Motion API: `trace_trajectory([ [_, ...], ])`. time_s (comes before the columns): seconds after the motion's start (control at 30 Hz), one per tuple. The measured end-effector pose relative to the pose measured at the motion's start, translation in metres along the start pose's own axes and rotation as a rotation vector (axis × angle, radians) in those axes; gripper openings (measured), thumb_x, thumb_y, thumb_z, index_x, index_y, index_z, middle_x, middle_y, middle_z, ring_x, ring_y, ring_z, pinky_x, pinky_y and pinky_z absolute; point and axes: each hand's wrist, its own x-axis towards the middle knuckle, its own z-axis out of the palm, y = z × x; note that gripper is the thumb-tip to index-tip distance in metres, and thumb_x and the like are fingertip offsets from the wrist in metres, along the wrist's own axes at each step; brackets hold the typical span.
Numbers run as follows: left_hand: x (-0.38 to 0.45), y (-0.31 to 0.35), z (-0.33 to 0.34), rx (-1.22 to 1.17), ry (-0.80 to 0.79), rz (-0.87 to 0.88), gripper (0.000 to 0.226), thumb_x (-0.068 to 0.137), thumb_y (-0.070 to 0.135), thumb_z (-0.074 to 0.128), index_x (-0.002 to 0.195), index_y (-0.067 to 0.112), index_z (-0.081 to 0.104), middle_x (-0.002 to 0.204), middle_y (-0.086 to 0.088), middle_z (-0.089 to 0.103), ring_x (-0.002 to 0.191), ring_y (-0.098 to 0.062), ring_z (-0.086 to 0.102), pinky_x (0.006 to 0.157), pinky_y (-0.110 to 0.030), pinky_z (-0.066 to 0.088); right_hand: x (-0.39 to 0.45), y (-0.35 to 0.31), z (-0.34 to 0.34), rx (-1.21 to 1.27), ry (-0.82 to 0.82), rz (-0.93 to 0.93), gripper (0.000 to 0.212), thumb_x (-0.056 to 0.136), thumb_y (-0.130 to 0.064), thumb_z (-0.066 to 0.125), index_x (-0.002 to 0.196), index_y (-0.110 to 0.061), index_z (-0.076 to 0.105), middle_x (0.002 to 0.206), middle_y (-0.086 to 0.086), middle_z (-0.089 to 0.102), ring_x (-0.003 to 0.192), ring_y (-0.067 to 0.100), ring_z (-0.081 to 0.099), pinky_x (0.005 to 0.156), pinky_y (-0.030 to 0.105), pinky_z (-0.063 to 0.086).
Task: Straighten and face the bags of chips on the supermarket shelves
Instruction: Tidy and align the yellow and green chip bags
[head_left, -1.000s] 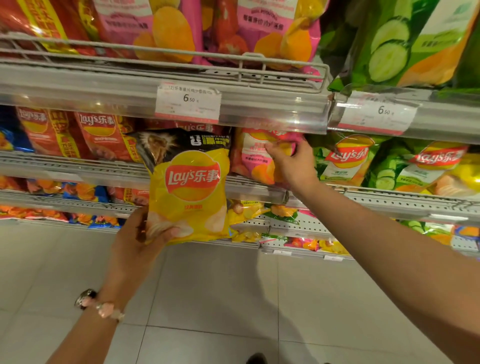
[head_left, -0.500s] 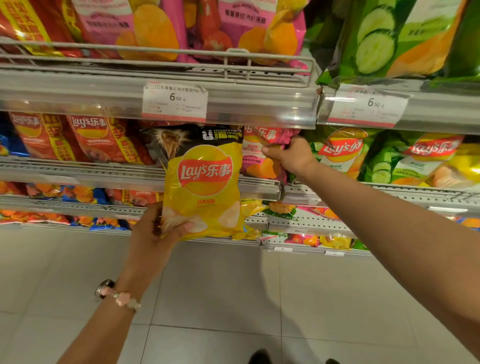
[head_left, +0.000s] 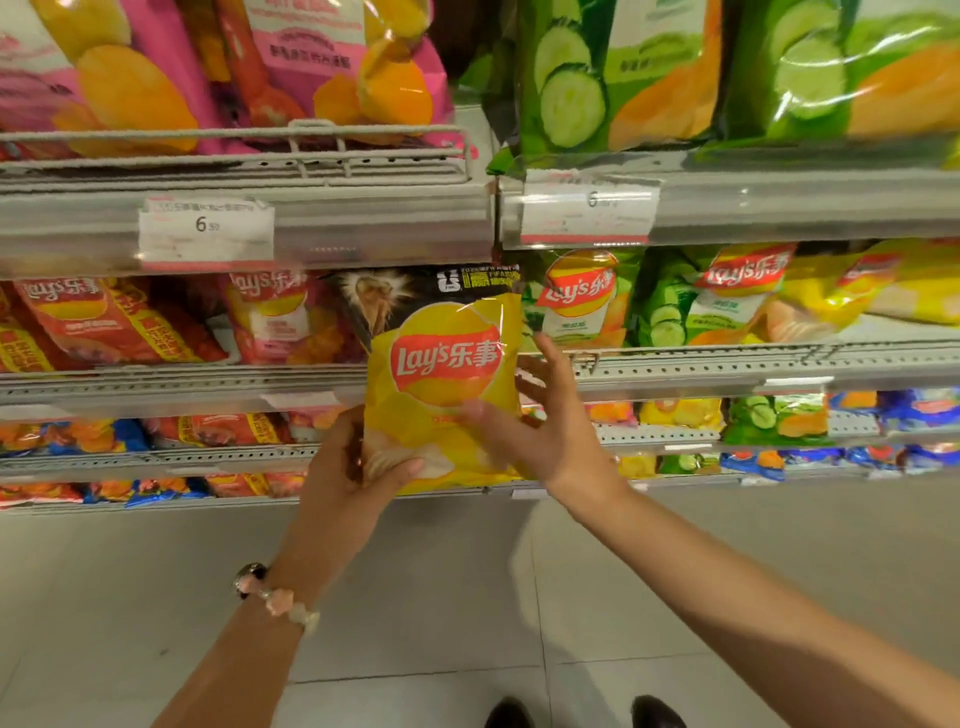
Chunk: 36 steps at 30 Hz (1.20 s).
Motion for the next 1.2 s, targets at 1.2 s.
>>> trace_trajectory([
  [1.2, 0.101, 0.029, 0.411, 1.239, -0.293, 0.553, 0.074, 0.089, 0.045, 0.059, 0.149, 0.016, 0.025, 0.135, -0.003, 0.047, 0.125, -0.023, 0.041, 0.099, -0.032, 0.027, 0.029, 0.009, -0.498, -0.407, 0.833, -0.092, 0.094, 0.048, -0.056, 0.086, 0.123, -0.014, 0.047, 0.117, 0.006, 0.062, 0.106, 0.024, 0.061, 0.095, 0.047, 0.048],
])
